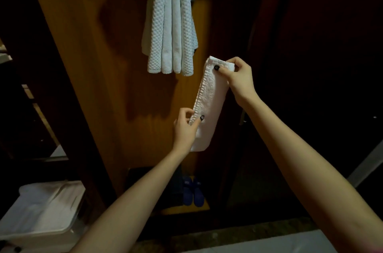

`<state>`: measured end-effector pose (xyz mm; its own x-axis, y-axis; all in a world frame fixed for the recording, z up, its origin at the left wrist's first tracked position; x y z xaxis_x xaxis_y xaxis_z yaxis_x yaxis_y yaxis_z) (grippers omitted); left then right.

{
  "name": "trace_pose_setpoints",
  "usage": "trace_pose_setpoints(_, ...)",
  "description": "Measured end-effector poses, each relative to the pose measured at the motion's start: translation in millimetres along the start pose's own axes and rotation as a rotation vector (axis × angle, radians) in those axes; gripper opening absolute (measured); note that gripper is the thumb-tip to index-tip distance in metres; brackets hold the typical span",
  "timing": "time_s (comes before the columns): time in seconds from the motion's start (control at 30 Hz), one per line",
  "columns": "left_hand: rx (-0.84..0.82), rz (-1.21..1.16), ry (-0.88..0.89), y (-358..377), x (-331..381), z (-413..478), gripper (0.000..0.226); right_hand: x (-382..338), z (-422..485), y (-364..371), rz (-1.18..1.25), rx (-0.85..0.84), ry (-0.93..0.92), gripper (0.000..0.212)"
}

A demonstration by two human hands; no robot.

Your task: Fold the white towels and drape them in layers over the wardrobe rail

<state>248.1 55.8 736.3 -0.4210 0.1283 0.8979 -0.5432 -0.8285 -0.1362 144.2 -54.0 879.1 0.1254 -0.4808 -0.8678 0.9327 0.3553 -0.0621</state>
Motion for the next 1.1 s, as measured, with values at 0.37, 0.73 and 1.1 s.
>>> trace_pose_setpoints(0.37, 0.027, 0.003, -0.068, 4.1, -6.7, -5.4, 0.021, -10.3, 13.9, -4.8, 0.146, 0.042, 0.095, 0.019)
trace_pose_setpoints(0.73, -0.17, -0.078, -0.041, -9.0, -4.5, 8.3, 0.016, -18.8, 19.7, -2.5, 0.168, 0.011, 0.109, 0.018)
trace_pose_setpoints(1.1, -0.472, -0.196, -0.119, -12.9, 12.2, 17.3, 0.073, -22.5, 20.3, -10.4, 0.2, -0.141, 0.096, 0.014)
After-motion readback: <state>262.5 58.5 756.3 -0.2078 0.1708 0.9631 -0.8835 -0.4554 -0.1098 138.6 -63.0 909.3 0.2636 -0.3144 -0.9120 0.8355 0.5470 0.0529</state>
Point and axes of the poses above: each hand's wrist, its own z-axis towards the middle knuckle, its own y-axis out of the palm, x = y × z, the point moved 1 cm from there along z, towards the middle knuckle, and after that the axes turned 4 degrees about x, right-handed, at the moved point
